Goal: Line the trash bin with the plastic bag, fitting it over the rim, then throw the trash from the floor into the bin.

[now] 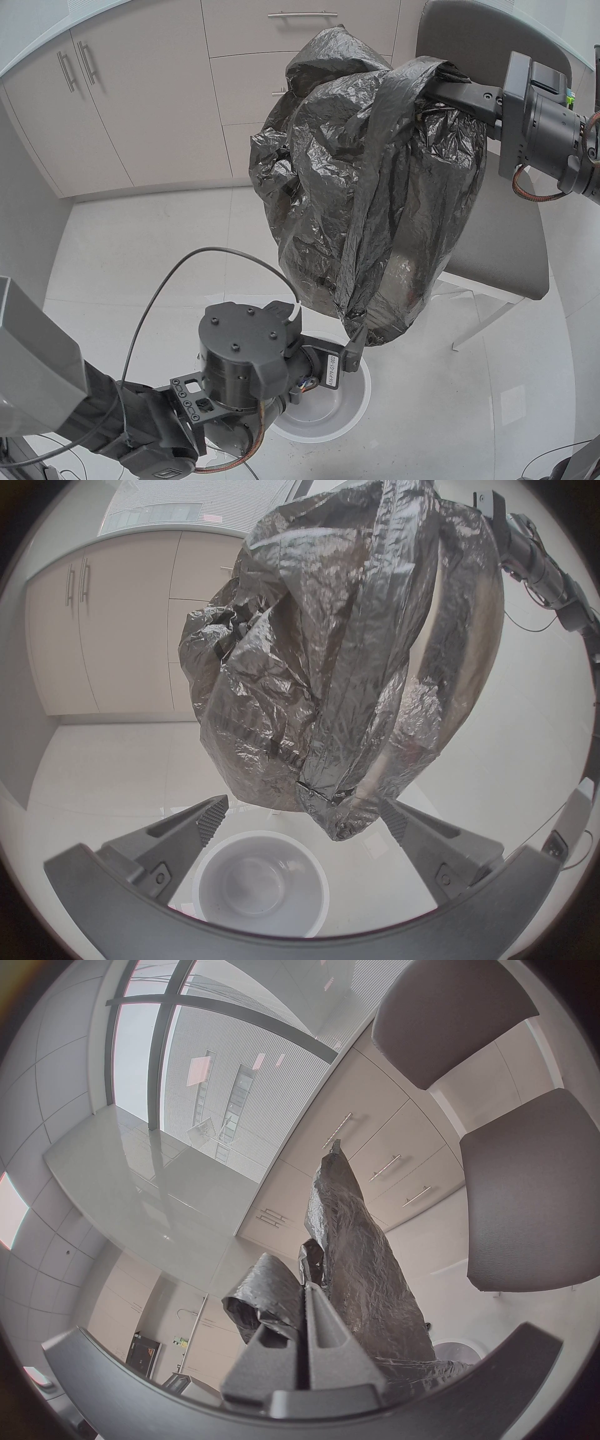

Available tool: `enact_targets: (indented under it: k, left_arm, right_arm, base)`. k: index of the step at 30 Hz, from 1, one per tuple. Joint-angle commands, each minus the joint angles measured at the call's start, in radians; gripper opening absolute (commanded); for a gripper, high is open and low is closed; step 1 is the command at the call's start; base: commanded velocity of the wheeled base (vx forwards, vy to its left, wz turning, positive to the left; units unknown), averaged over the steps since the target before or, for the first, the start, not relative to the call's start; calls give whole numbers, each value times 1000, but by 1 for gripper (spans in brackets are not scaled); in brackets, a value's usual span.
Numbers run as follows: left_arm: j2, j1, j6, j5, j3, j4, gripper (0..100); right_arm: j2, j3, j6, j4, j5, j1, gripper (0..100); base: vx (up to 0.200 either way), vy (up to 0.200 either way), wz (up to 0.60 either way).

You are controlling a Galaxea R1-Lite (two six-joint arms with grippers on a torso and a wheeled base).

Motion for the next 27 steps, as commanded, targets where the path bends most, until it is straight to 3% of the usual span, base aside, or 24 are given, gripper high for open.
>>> enact_targets:
  k: [1, 20, 27]
  left_arm:
    - [75, 15, 0, 2, -39, 0, 100]
    - [175, 45, 2, 14, -148, -2, 100]
    - [195, 48, 17, 68, -178, -17, 100]
  right_arm:
    - [-7, 3, 0, 0, -1, 6, 0]
    - [-33, 38, 2, -2, -3, 33, 0]
    - [-40, 46, 2, -4, -3, 36, 0]
  base:
    - [0, 0, 0]
    - [0, 0, 0]
    - [0, 0, 0]
